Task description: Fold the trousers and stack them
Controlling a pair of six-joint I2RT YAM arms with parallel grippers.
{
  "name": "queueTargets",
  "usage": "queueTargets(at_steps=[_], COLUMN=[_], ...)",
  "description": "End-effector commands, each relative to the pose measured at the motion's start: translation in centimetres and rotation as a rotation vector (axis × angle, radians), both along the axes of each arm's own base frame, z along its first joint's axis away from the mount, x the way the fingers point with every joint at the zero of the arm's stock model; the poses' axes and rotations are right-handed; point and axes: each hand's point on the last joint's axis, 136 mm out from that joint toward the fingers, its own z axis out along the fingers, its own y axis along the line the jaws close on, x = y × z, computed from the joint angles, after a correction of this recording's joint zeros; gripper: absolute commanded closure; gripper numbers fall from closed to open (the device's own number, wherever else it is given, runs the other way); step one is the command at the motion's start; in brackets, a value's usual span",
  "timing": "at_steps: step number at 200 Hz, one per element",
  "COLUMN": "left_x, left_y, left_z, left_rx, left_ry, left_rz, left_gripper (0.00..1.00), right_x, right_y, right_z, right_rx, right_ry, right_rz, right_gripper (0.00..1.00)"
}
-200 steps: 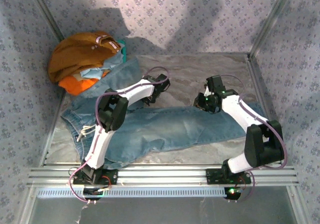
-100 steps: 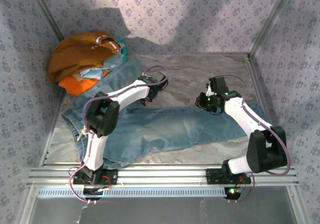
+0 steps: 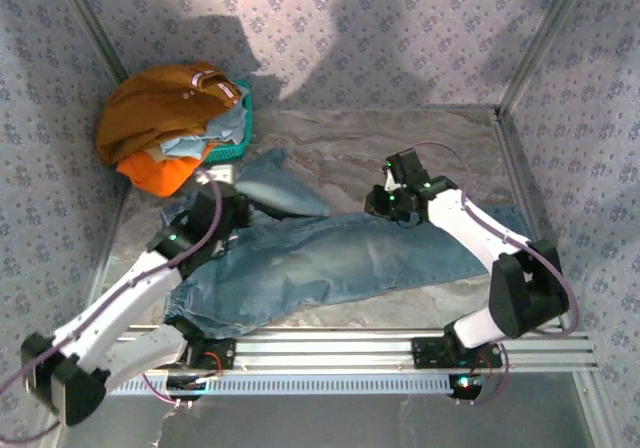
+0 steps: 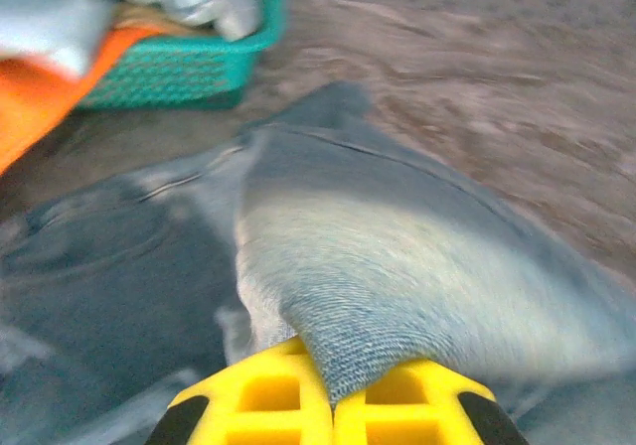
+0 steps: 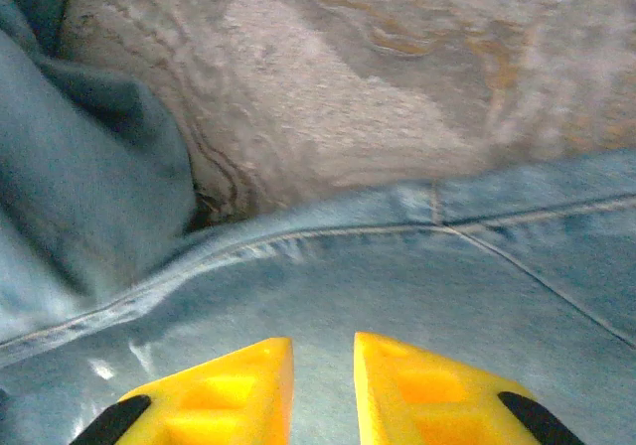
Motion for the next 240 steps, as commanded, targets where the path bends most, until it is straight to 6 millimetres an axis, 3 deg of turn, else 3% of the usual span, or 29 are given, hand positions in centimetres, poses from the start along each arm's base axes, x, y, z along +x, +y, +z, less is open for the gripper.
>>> queueTargets(at_steps=[1,30,66,137,145,154,183,212,240], left_x=[-0.7,-1.7,-2.2,-3.6,-3.7,-3.8,-3.9,-3.9,-3.6], left_y=[2.7,4.9,5.4,5.9,5.9,5.9,5.9,5.8,5.3], left_z=[-2.5,-3.9,-4.8,-6.5,-6.5,-6.4,-6.4,-6.3,-5.9], left_rx=[-0.126,-0.157,-0.151,-0.181,-0.184,-0.187,-0.191,-0.189,-0.204], left_ry=[0.036,0.061,0.089,0.119,0.119,0.118,0.119,0.121,0.114], left_rz=[0.119,0.184,0.193,0.22,0.22,0.219,0.213,0.205,0.189], left_gripper=[1.0,1.0,1.0,1.0,1.0,1.0,1.0,1.0,1.0], right_x=[1.5,2.4,0.8,1.8,1.7,1.6,1.7,3.5,5.3], right_y=[2.5,7.3,12.8,15.6,15.8,16.3,17.2,15.1,11.8], right_z=[-0.4,-1.6,-3.8,-8.6,-9.0,-9.3,-7.2,-3.2,0.5], right_rx=[-0.009,-0.011,0.033,0.032,0.037,0.049,0.159,0.228,0.206], right_ry=[-0.007,0.015,0.09,0.235,0.252,0.263,0.244,0.156,0.032], right_rz=[0.018,0.137,0.294,0.292,0.291,0.303,0.318,0.239,0.147], right_gripper=[0.67,0.54,0.45,0.47,0.5,0.62,1.0,1.0,1.0])
